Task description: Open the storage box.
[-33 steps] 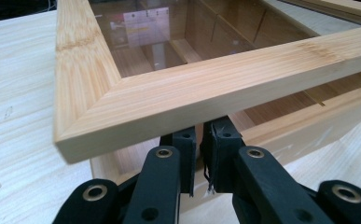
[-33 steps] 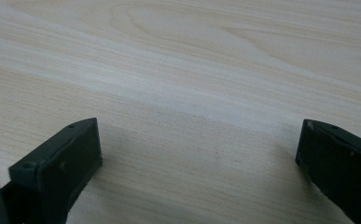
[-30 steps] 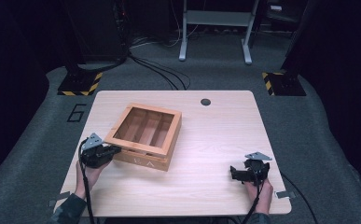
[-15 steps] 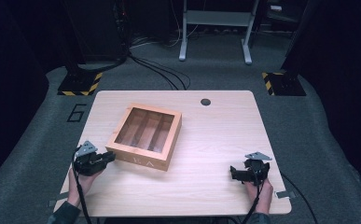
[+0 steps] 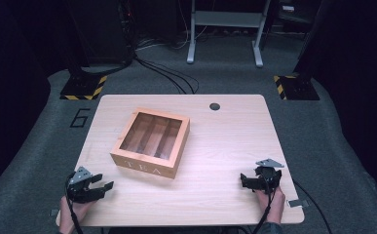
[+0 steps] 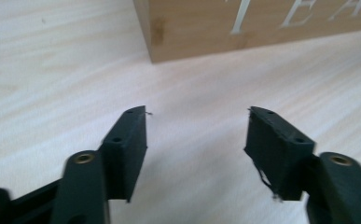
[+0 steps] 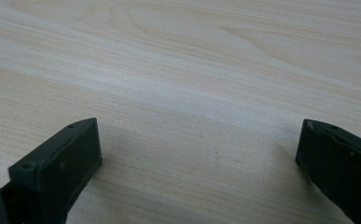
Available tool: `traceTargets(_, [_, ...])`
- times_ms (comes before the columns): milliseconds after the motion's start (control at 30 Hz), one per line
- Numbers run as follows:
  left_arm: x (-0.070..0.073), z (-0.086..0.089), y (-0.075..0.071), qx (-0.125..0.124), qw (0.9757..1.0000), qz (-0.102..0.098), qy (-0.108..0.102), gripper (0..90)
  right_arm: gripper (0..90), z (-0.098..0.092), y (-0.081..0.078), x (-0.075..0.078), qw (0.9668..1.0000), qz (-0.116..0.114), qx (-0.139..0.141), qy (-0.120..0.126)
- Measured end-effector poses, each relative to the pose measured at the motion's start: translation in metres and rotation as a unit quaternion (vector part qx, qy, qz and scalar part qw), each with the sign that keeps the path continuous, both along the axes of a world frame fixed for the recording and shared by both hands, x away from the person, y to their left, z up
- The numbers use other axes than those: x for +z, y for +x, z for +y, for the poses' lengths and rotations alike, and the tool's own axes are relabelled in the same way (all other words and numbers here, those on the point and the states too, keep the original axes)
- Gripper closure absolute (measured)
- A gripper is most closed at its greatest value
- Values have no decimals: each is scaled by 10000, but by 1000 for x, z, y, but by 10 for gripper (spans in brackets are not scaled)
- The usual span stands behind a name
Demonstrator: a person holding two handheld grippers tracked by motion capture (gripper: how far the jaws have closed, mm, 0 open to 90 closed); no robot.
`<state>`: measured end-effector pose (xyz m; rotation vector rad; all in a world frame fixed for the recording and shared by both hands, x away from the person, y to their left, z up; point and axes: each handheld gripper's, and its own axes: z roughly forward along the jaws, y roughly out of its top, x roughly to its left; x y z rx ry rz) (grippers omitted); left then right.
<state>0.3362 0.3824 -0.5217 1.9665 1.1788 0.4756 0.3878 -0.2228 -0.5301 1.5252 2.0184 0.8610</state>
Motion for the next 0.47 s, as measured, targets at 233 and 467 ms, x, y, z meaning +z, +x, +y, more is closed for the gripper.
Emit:
traceTargets(233, [-9, 8, -4, 237, 9997, 68, 37, 196, 0, 0, 0, 0, 10000, 2, -10, -3])
traceTargets(467, [-9, 3, -1, 168, 9988, 44, 449, 157, 0, 1, 0, 0, 10000, 3, -29, -4])
